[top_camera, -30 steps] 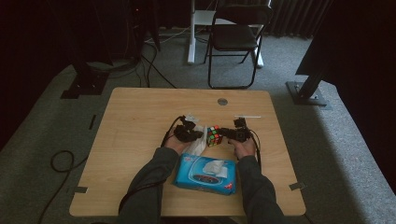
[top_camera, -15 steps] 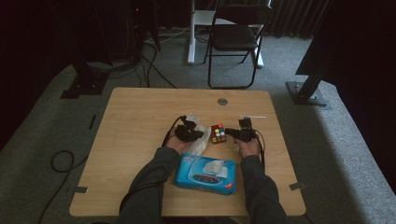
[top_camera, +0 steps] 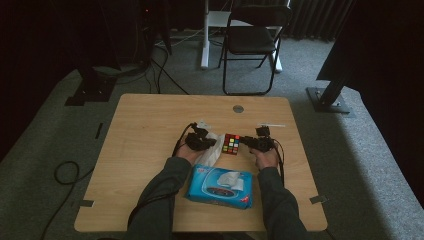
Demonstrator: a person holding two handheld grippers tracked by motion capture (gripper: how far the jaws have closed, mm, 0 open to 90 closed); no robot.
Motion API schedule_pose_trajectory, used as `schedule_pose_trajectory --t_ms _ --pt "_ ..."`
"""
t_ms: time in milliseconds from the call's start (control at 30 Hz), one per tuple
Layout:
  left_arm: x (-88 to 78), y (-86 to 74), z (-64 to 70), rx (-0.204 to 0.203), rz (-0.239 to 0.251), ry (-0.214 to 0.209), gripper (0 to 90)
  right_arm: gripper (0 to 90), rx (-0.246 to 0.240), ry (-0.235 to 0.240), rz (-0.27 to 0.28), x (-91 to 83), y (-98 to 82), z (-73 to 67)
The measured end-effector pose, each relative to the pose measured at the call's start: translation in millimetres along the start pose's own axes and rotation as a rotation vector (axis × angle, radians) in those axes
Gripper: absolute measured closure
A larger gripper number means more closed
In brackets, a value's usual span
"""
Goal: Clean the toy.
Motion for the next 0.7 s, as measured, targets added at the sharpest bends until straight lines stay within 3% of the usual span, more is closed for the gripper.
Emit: schedule_pose_trajectory --t_ms 167,333,433,700 --pt "-0.3 2.7 -1.9 -0.008 0.017 0.005 89.3 59.4 0.000 0.009 0.016 -2.6 4.4 -5.0" --pt "-1.1 4.4 -3.6 -0.016 0.022 0.012 89.3 54.5 -0.032 0.028 -0.031 5.9 3.8 -13.9" --pt "-2.4 4.8 -4.0 -0.012 0.022 0.017 89.3 55.6 -0.024 0.045 -0.036 9.1 4.0 -16.5" --pt "-5.6 5.2 -8.7 -0.034 0.043 0.028 89.3 61.7 -0.066 0.078 -0.052 9.6 3.5 -20.7"
Point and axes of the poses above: each handheld gripper's, and its own axes: x roughly forward along the jaws, y roughly out of its top, z roughly to its right, the point moved 2 cm from there along x, roughly forward along the jaws, and after that the axes turned 14 degrees about -y, right-handed, at the moved point
